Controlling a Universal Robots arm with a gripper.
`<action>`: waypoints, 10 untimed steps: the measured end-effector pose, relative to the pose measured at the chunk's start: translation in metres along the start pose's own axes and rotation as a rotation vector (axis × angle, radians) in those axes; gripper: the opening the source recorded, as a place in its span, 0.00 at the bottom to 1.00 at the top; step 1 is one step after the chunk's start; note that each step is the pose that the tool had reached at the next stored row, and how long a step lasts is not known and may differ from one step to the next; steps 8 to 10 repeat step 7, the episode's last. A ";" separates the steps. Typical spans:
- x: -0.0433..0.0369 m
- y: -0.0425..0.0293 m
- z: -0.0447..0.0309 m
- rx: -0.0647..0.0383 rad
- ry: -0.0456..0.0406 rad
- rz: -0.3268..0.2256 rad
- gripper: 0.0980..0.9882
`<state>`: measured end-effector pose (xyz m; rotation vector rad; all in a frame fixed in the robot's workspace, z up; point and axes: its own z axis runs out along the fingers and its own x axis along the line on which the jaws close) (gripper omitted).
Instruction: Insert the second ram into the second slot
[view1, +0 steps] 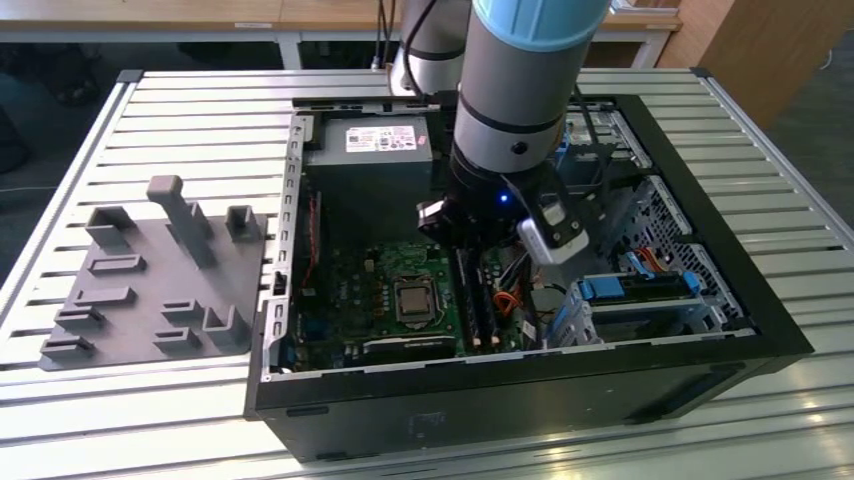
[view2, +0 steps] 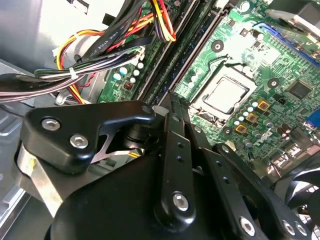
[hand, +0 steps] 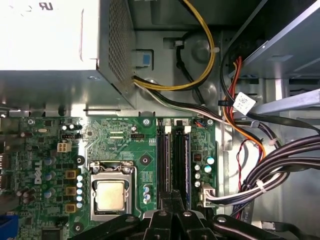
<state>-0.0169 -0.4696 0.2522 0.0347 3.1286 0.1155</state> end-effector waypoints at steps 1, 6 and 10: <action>0.0000 0.0000 -0.0002 0.000 0.0000 0.000 0.01; 0.0000 0.0000 -0.0003 0.000 0.0000 0.000 0.01; 0.0000 0.0000 -0.0003 0.000 0.0000 0.000 0.01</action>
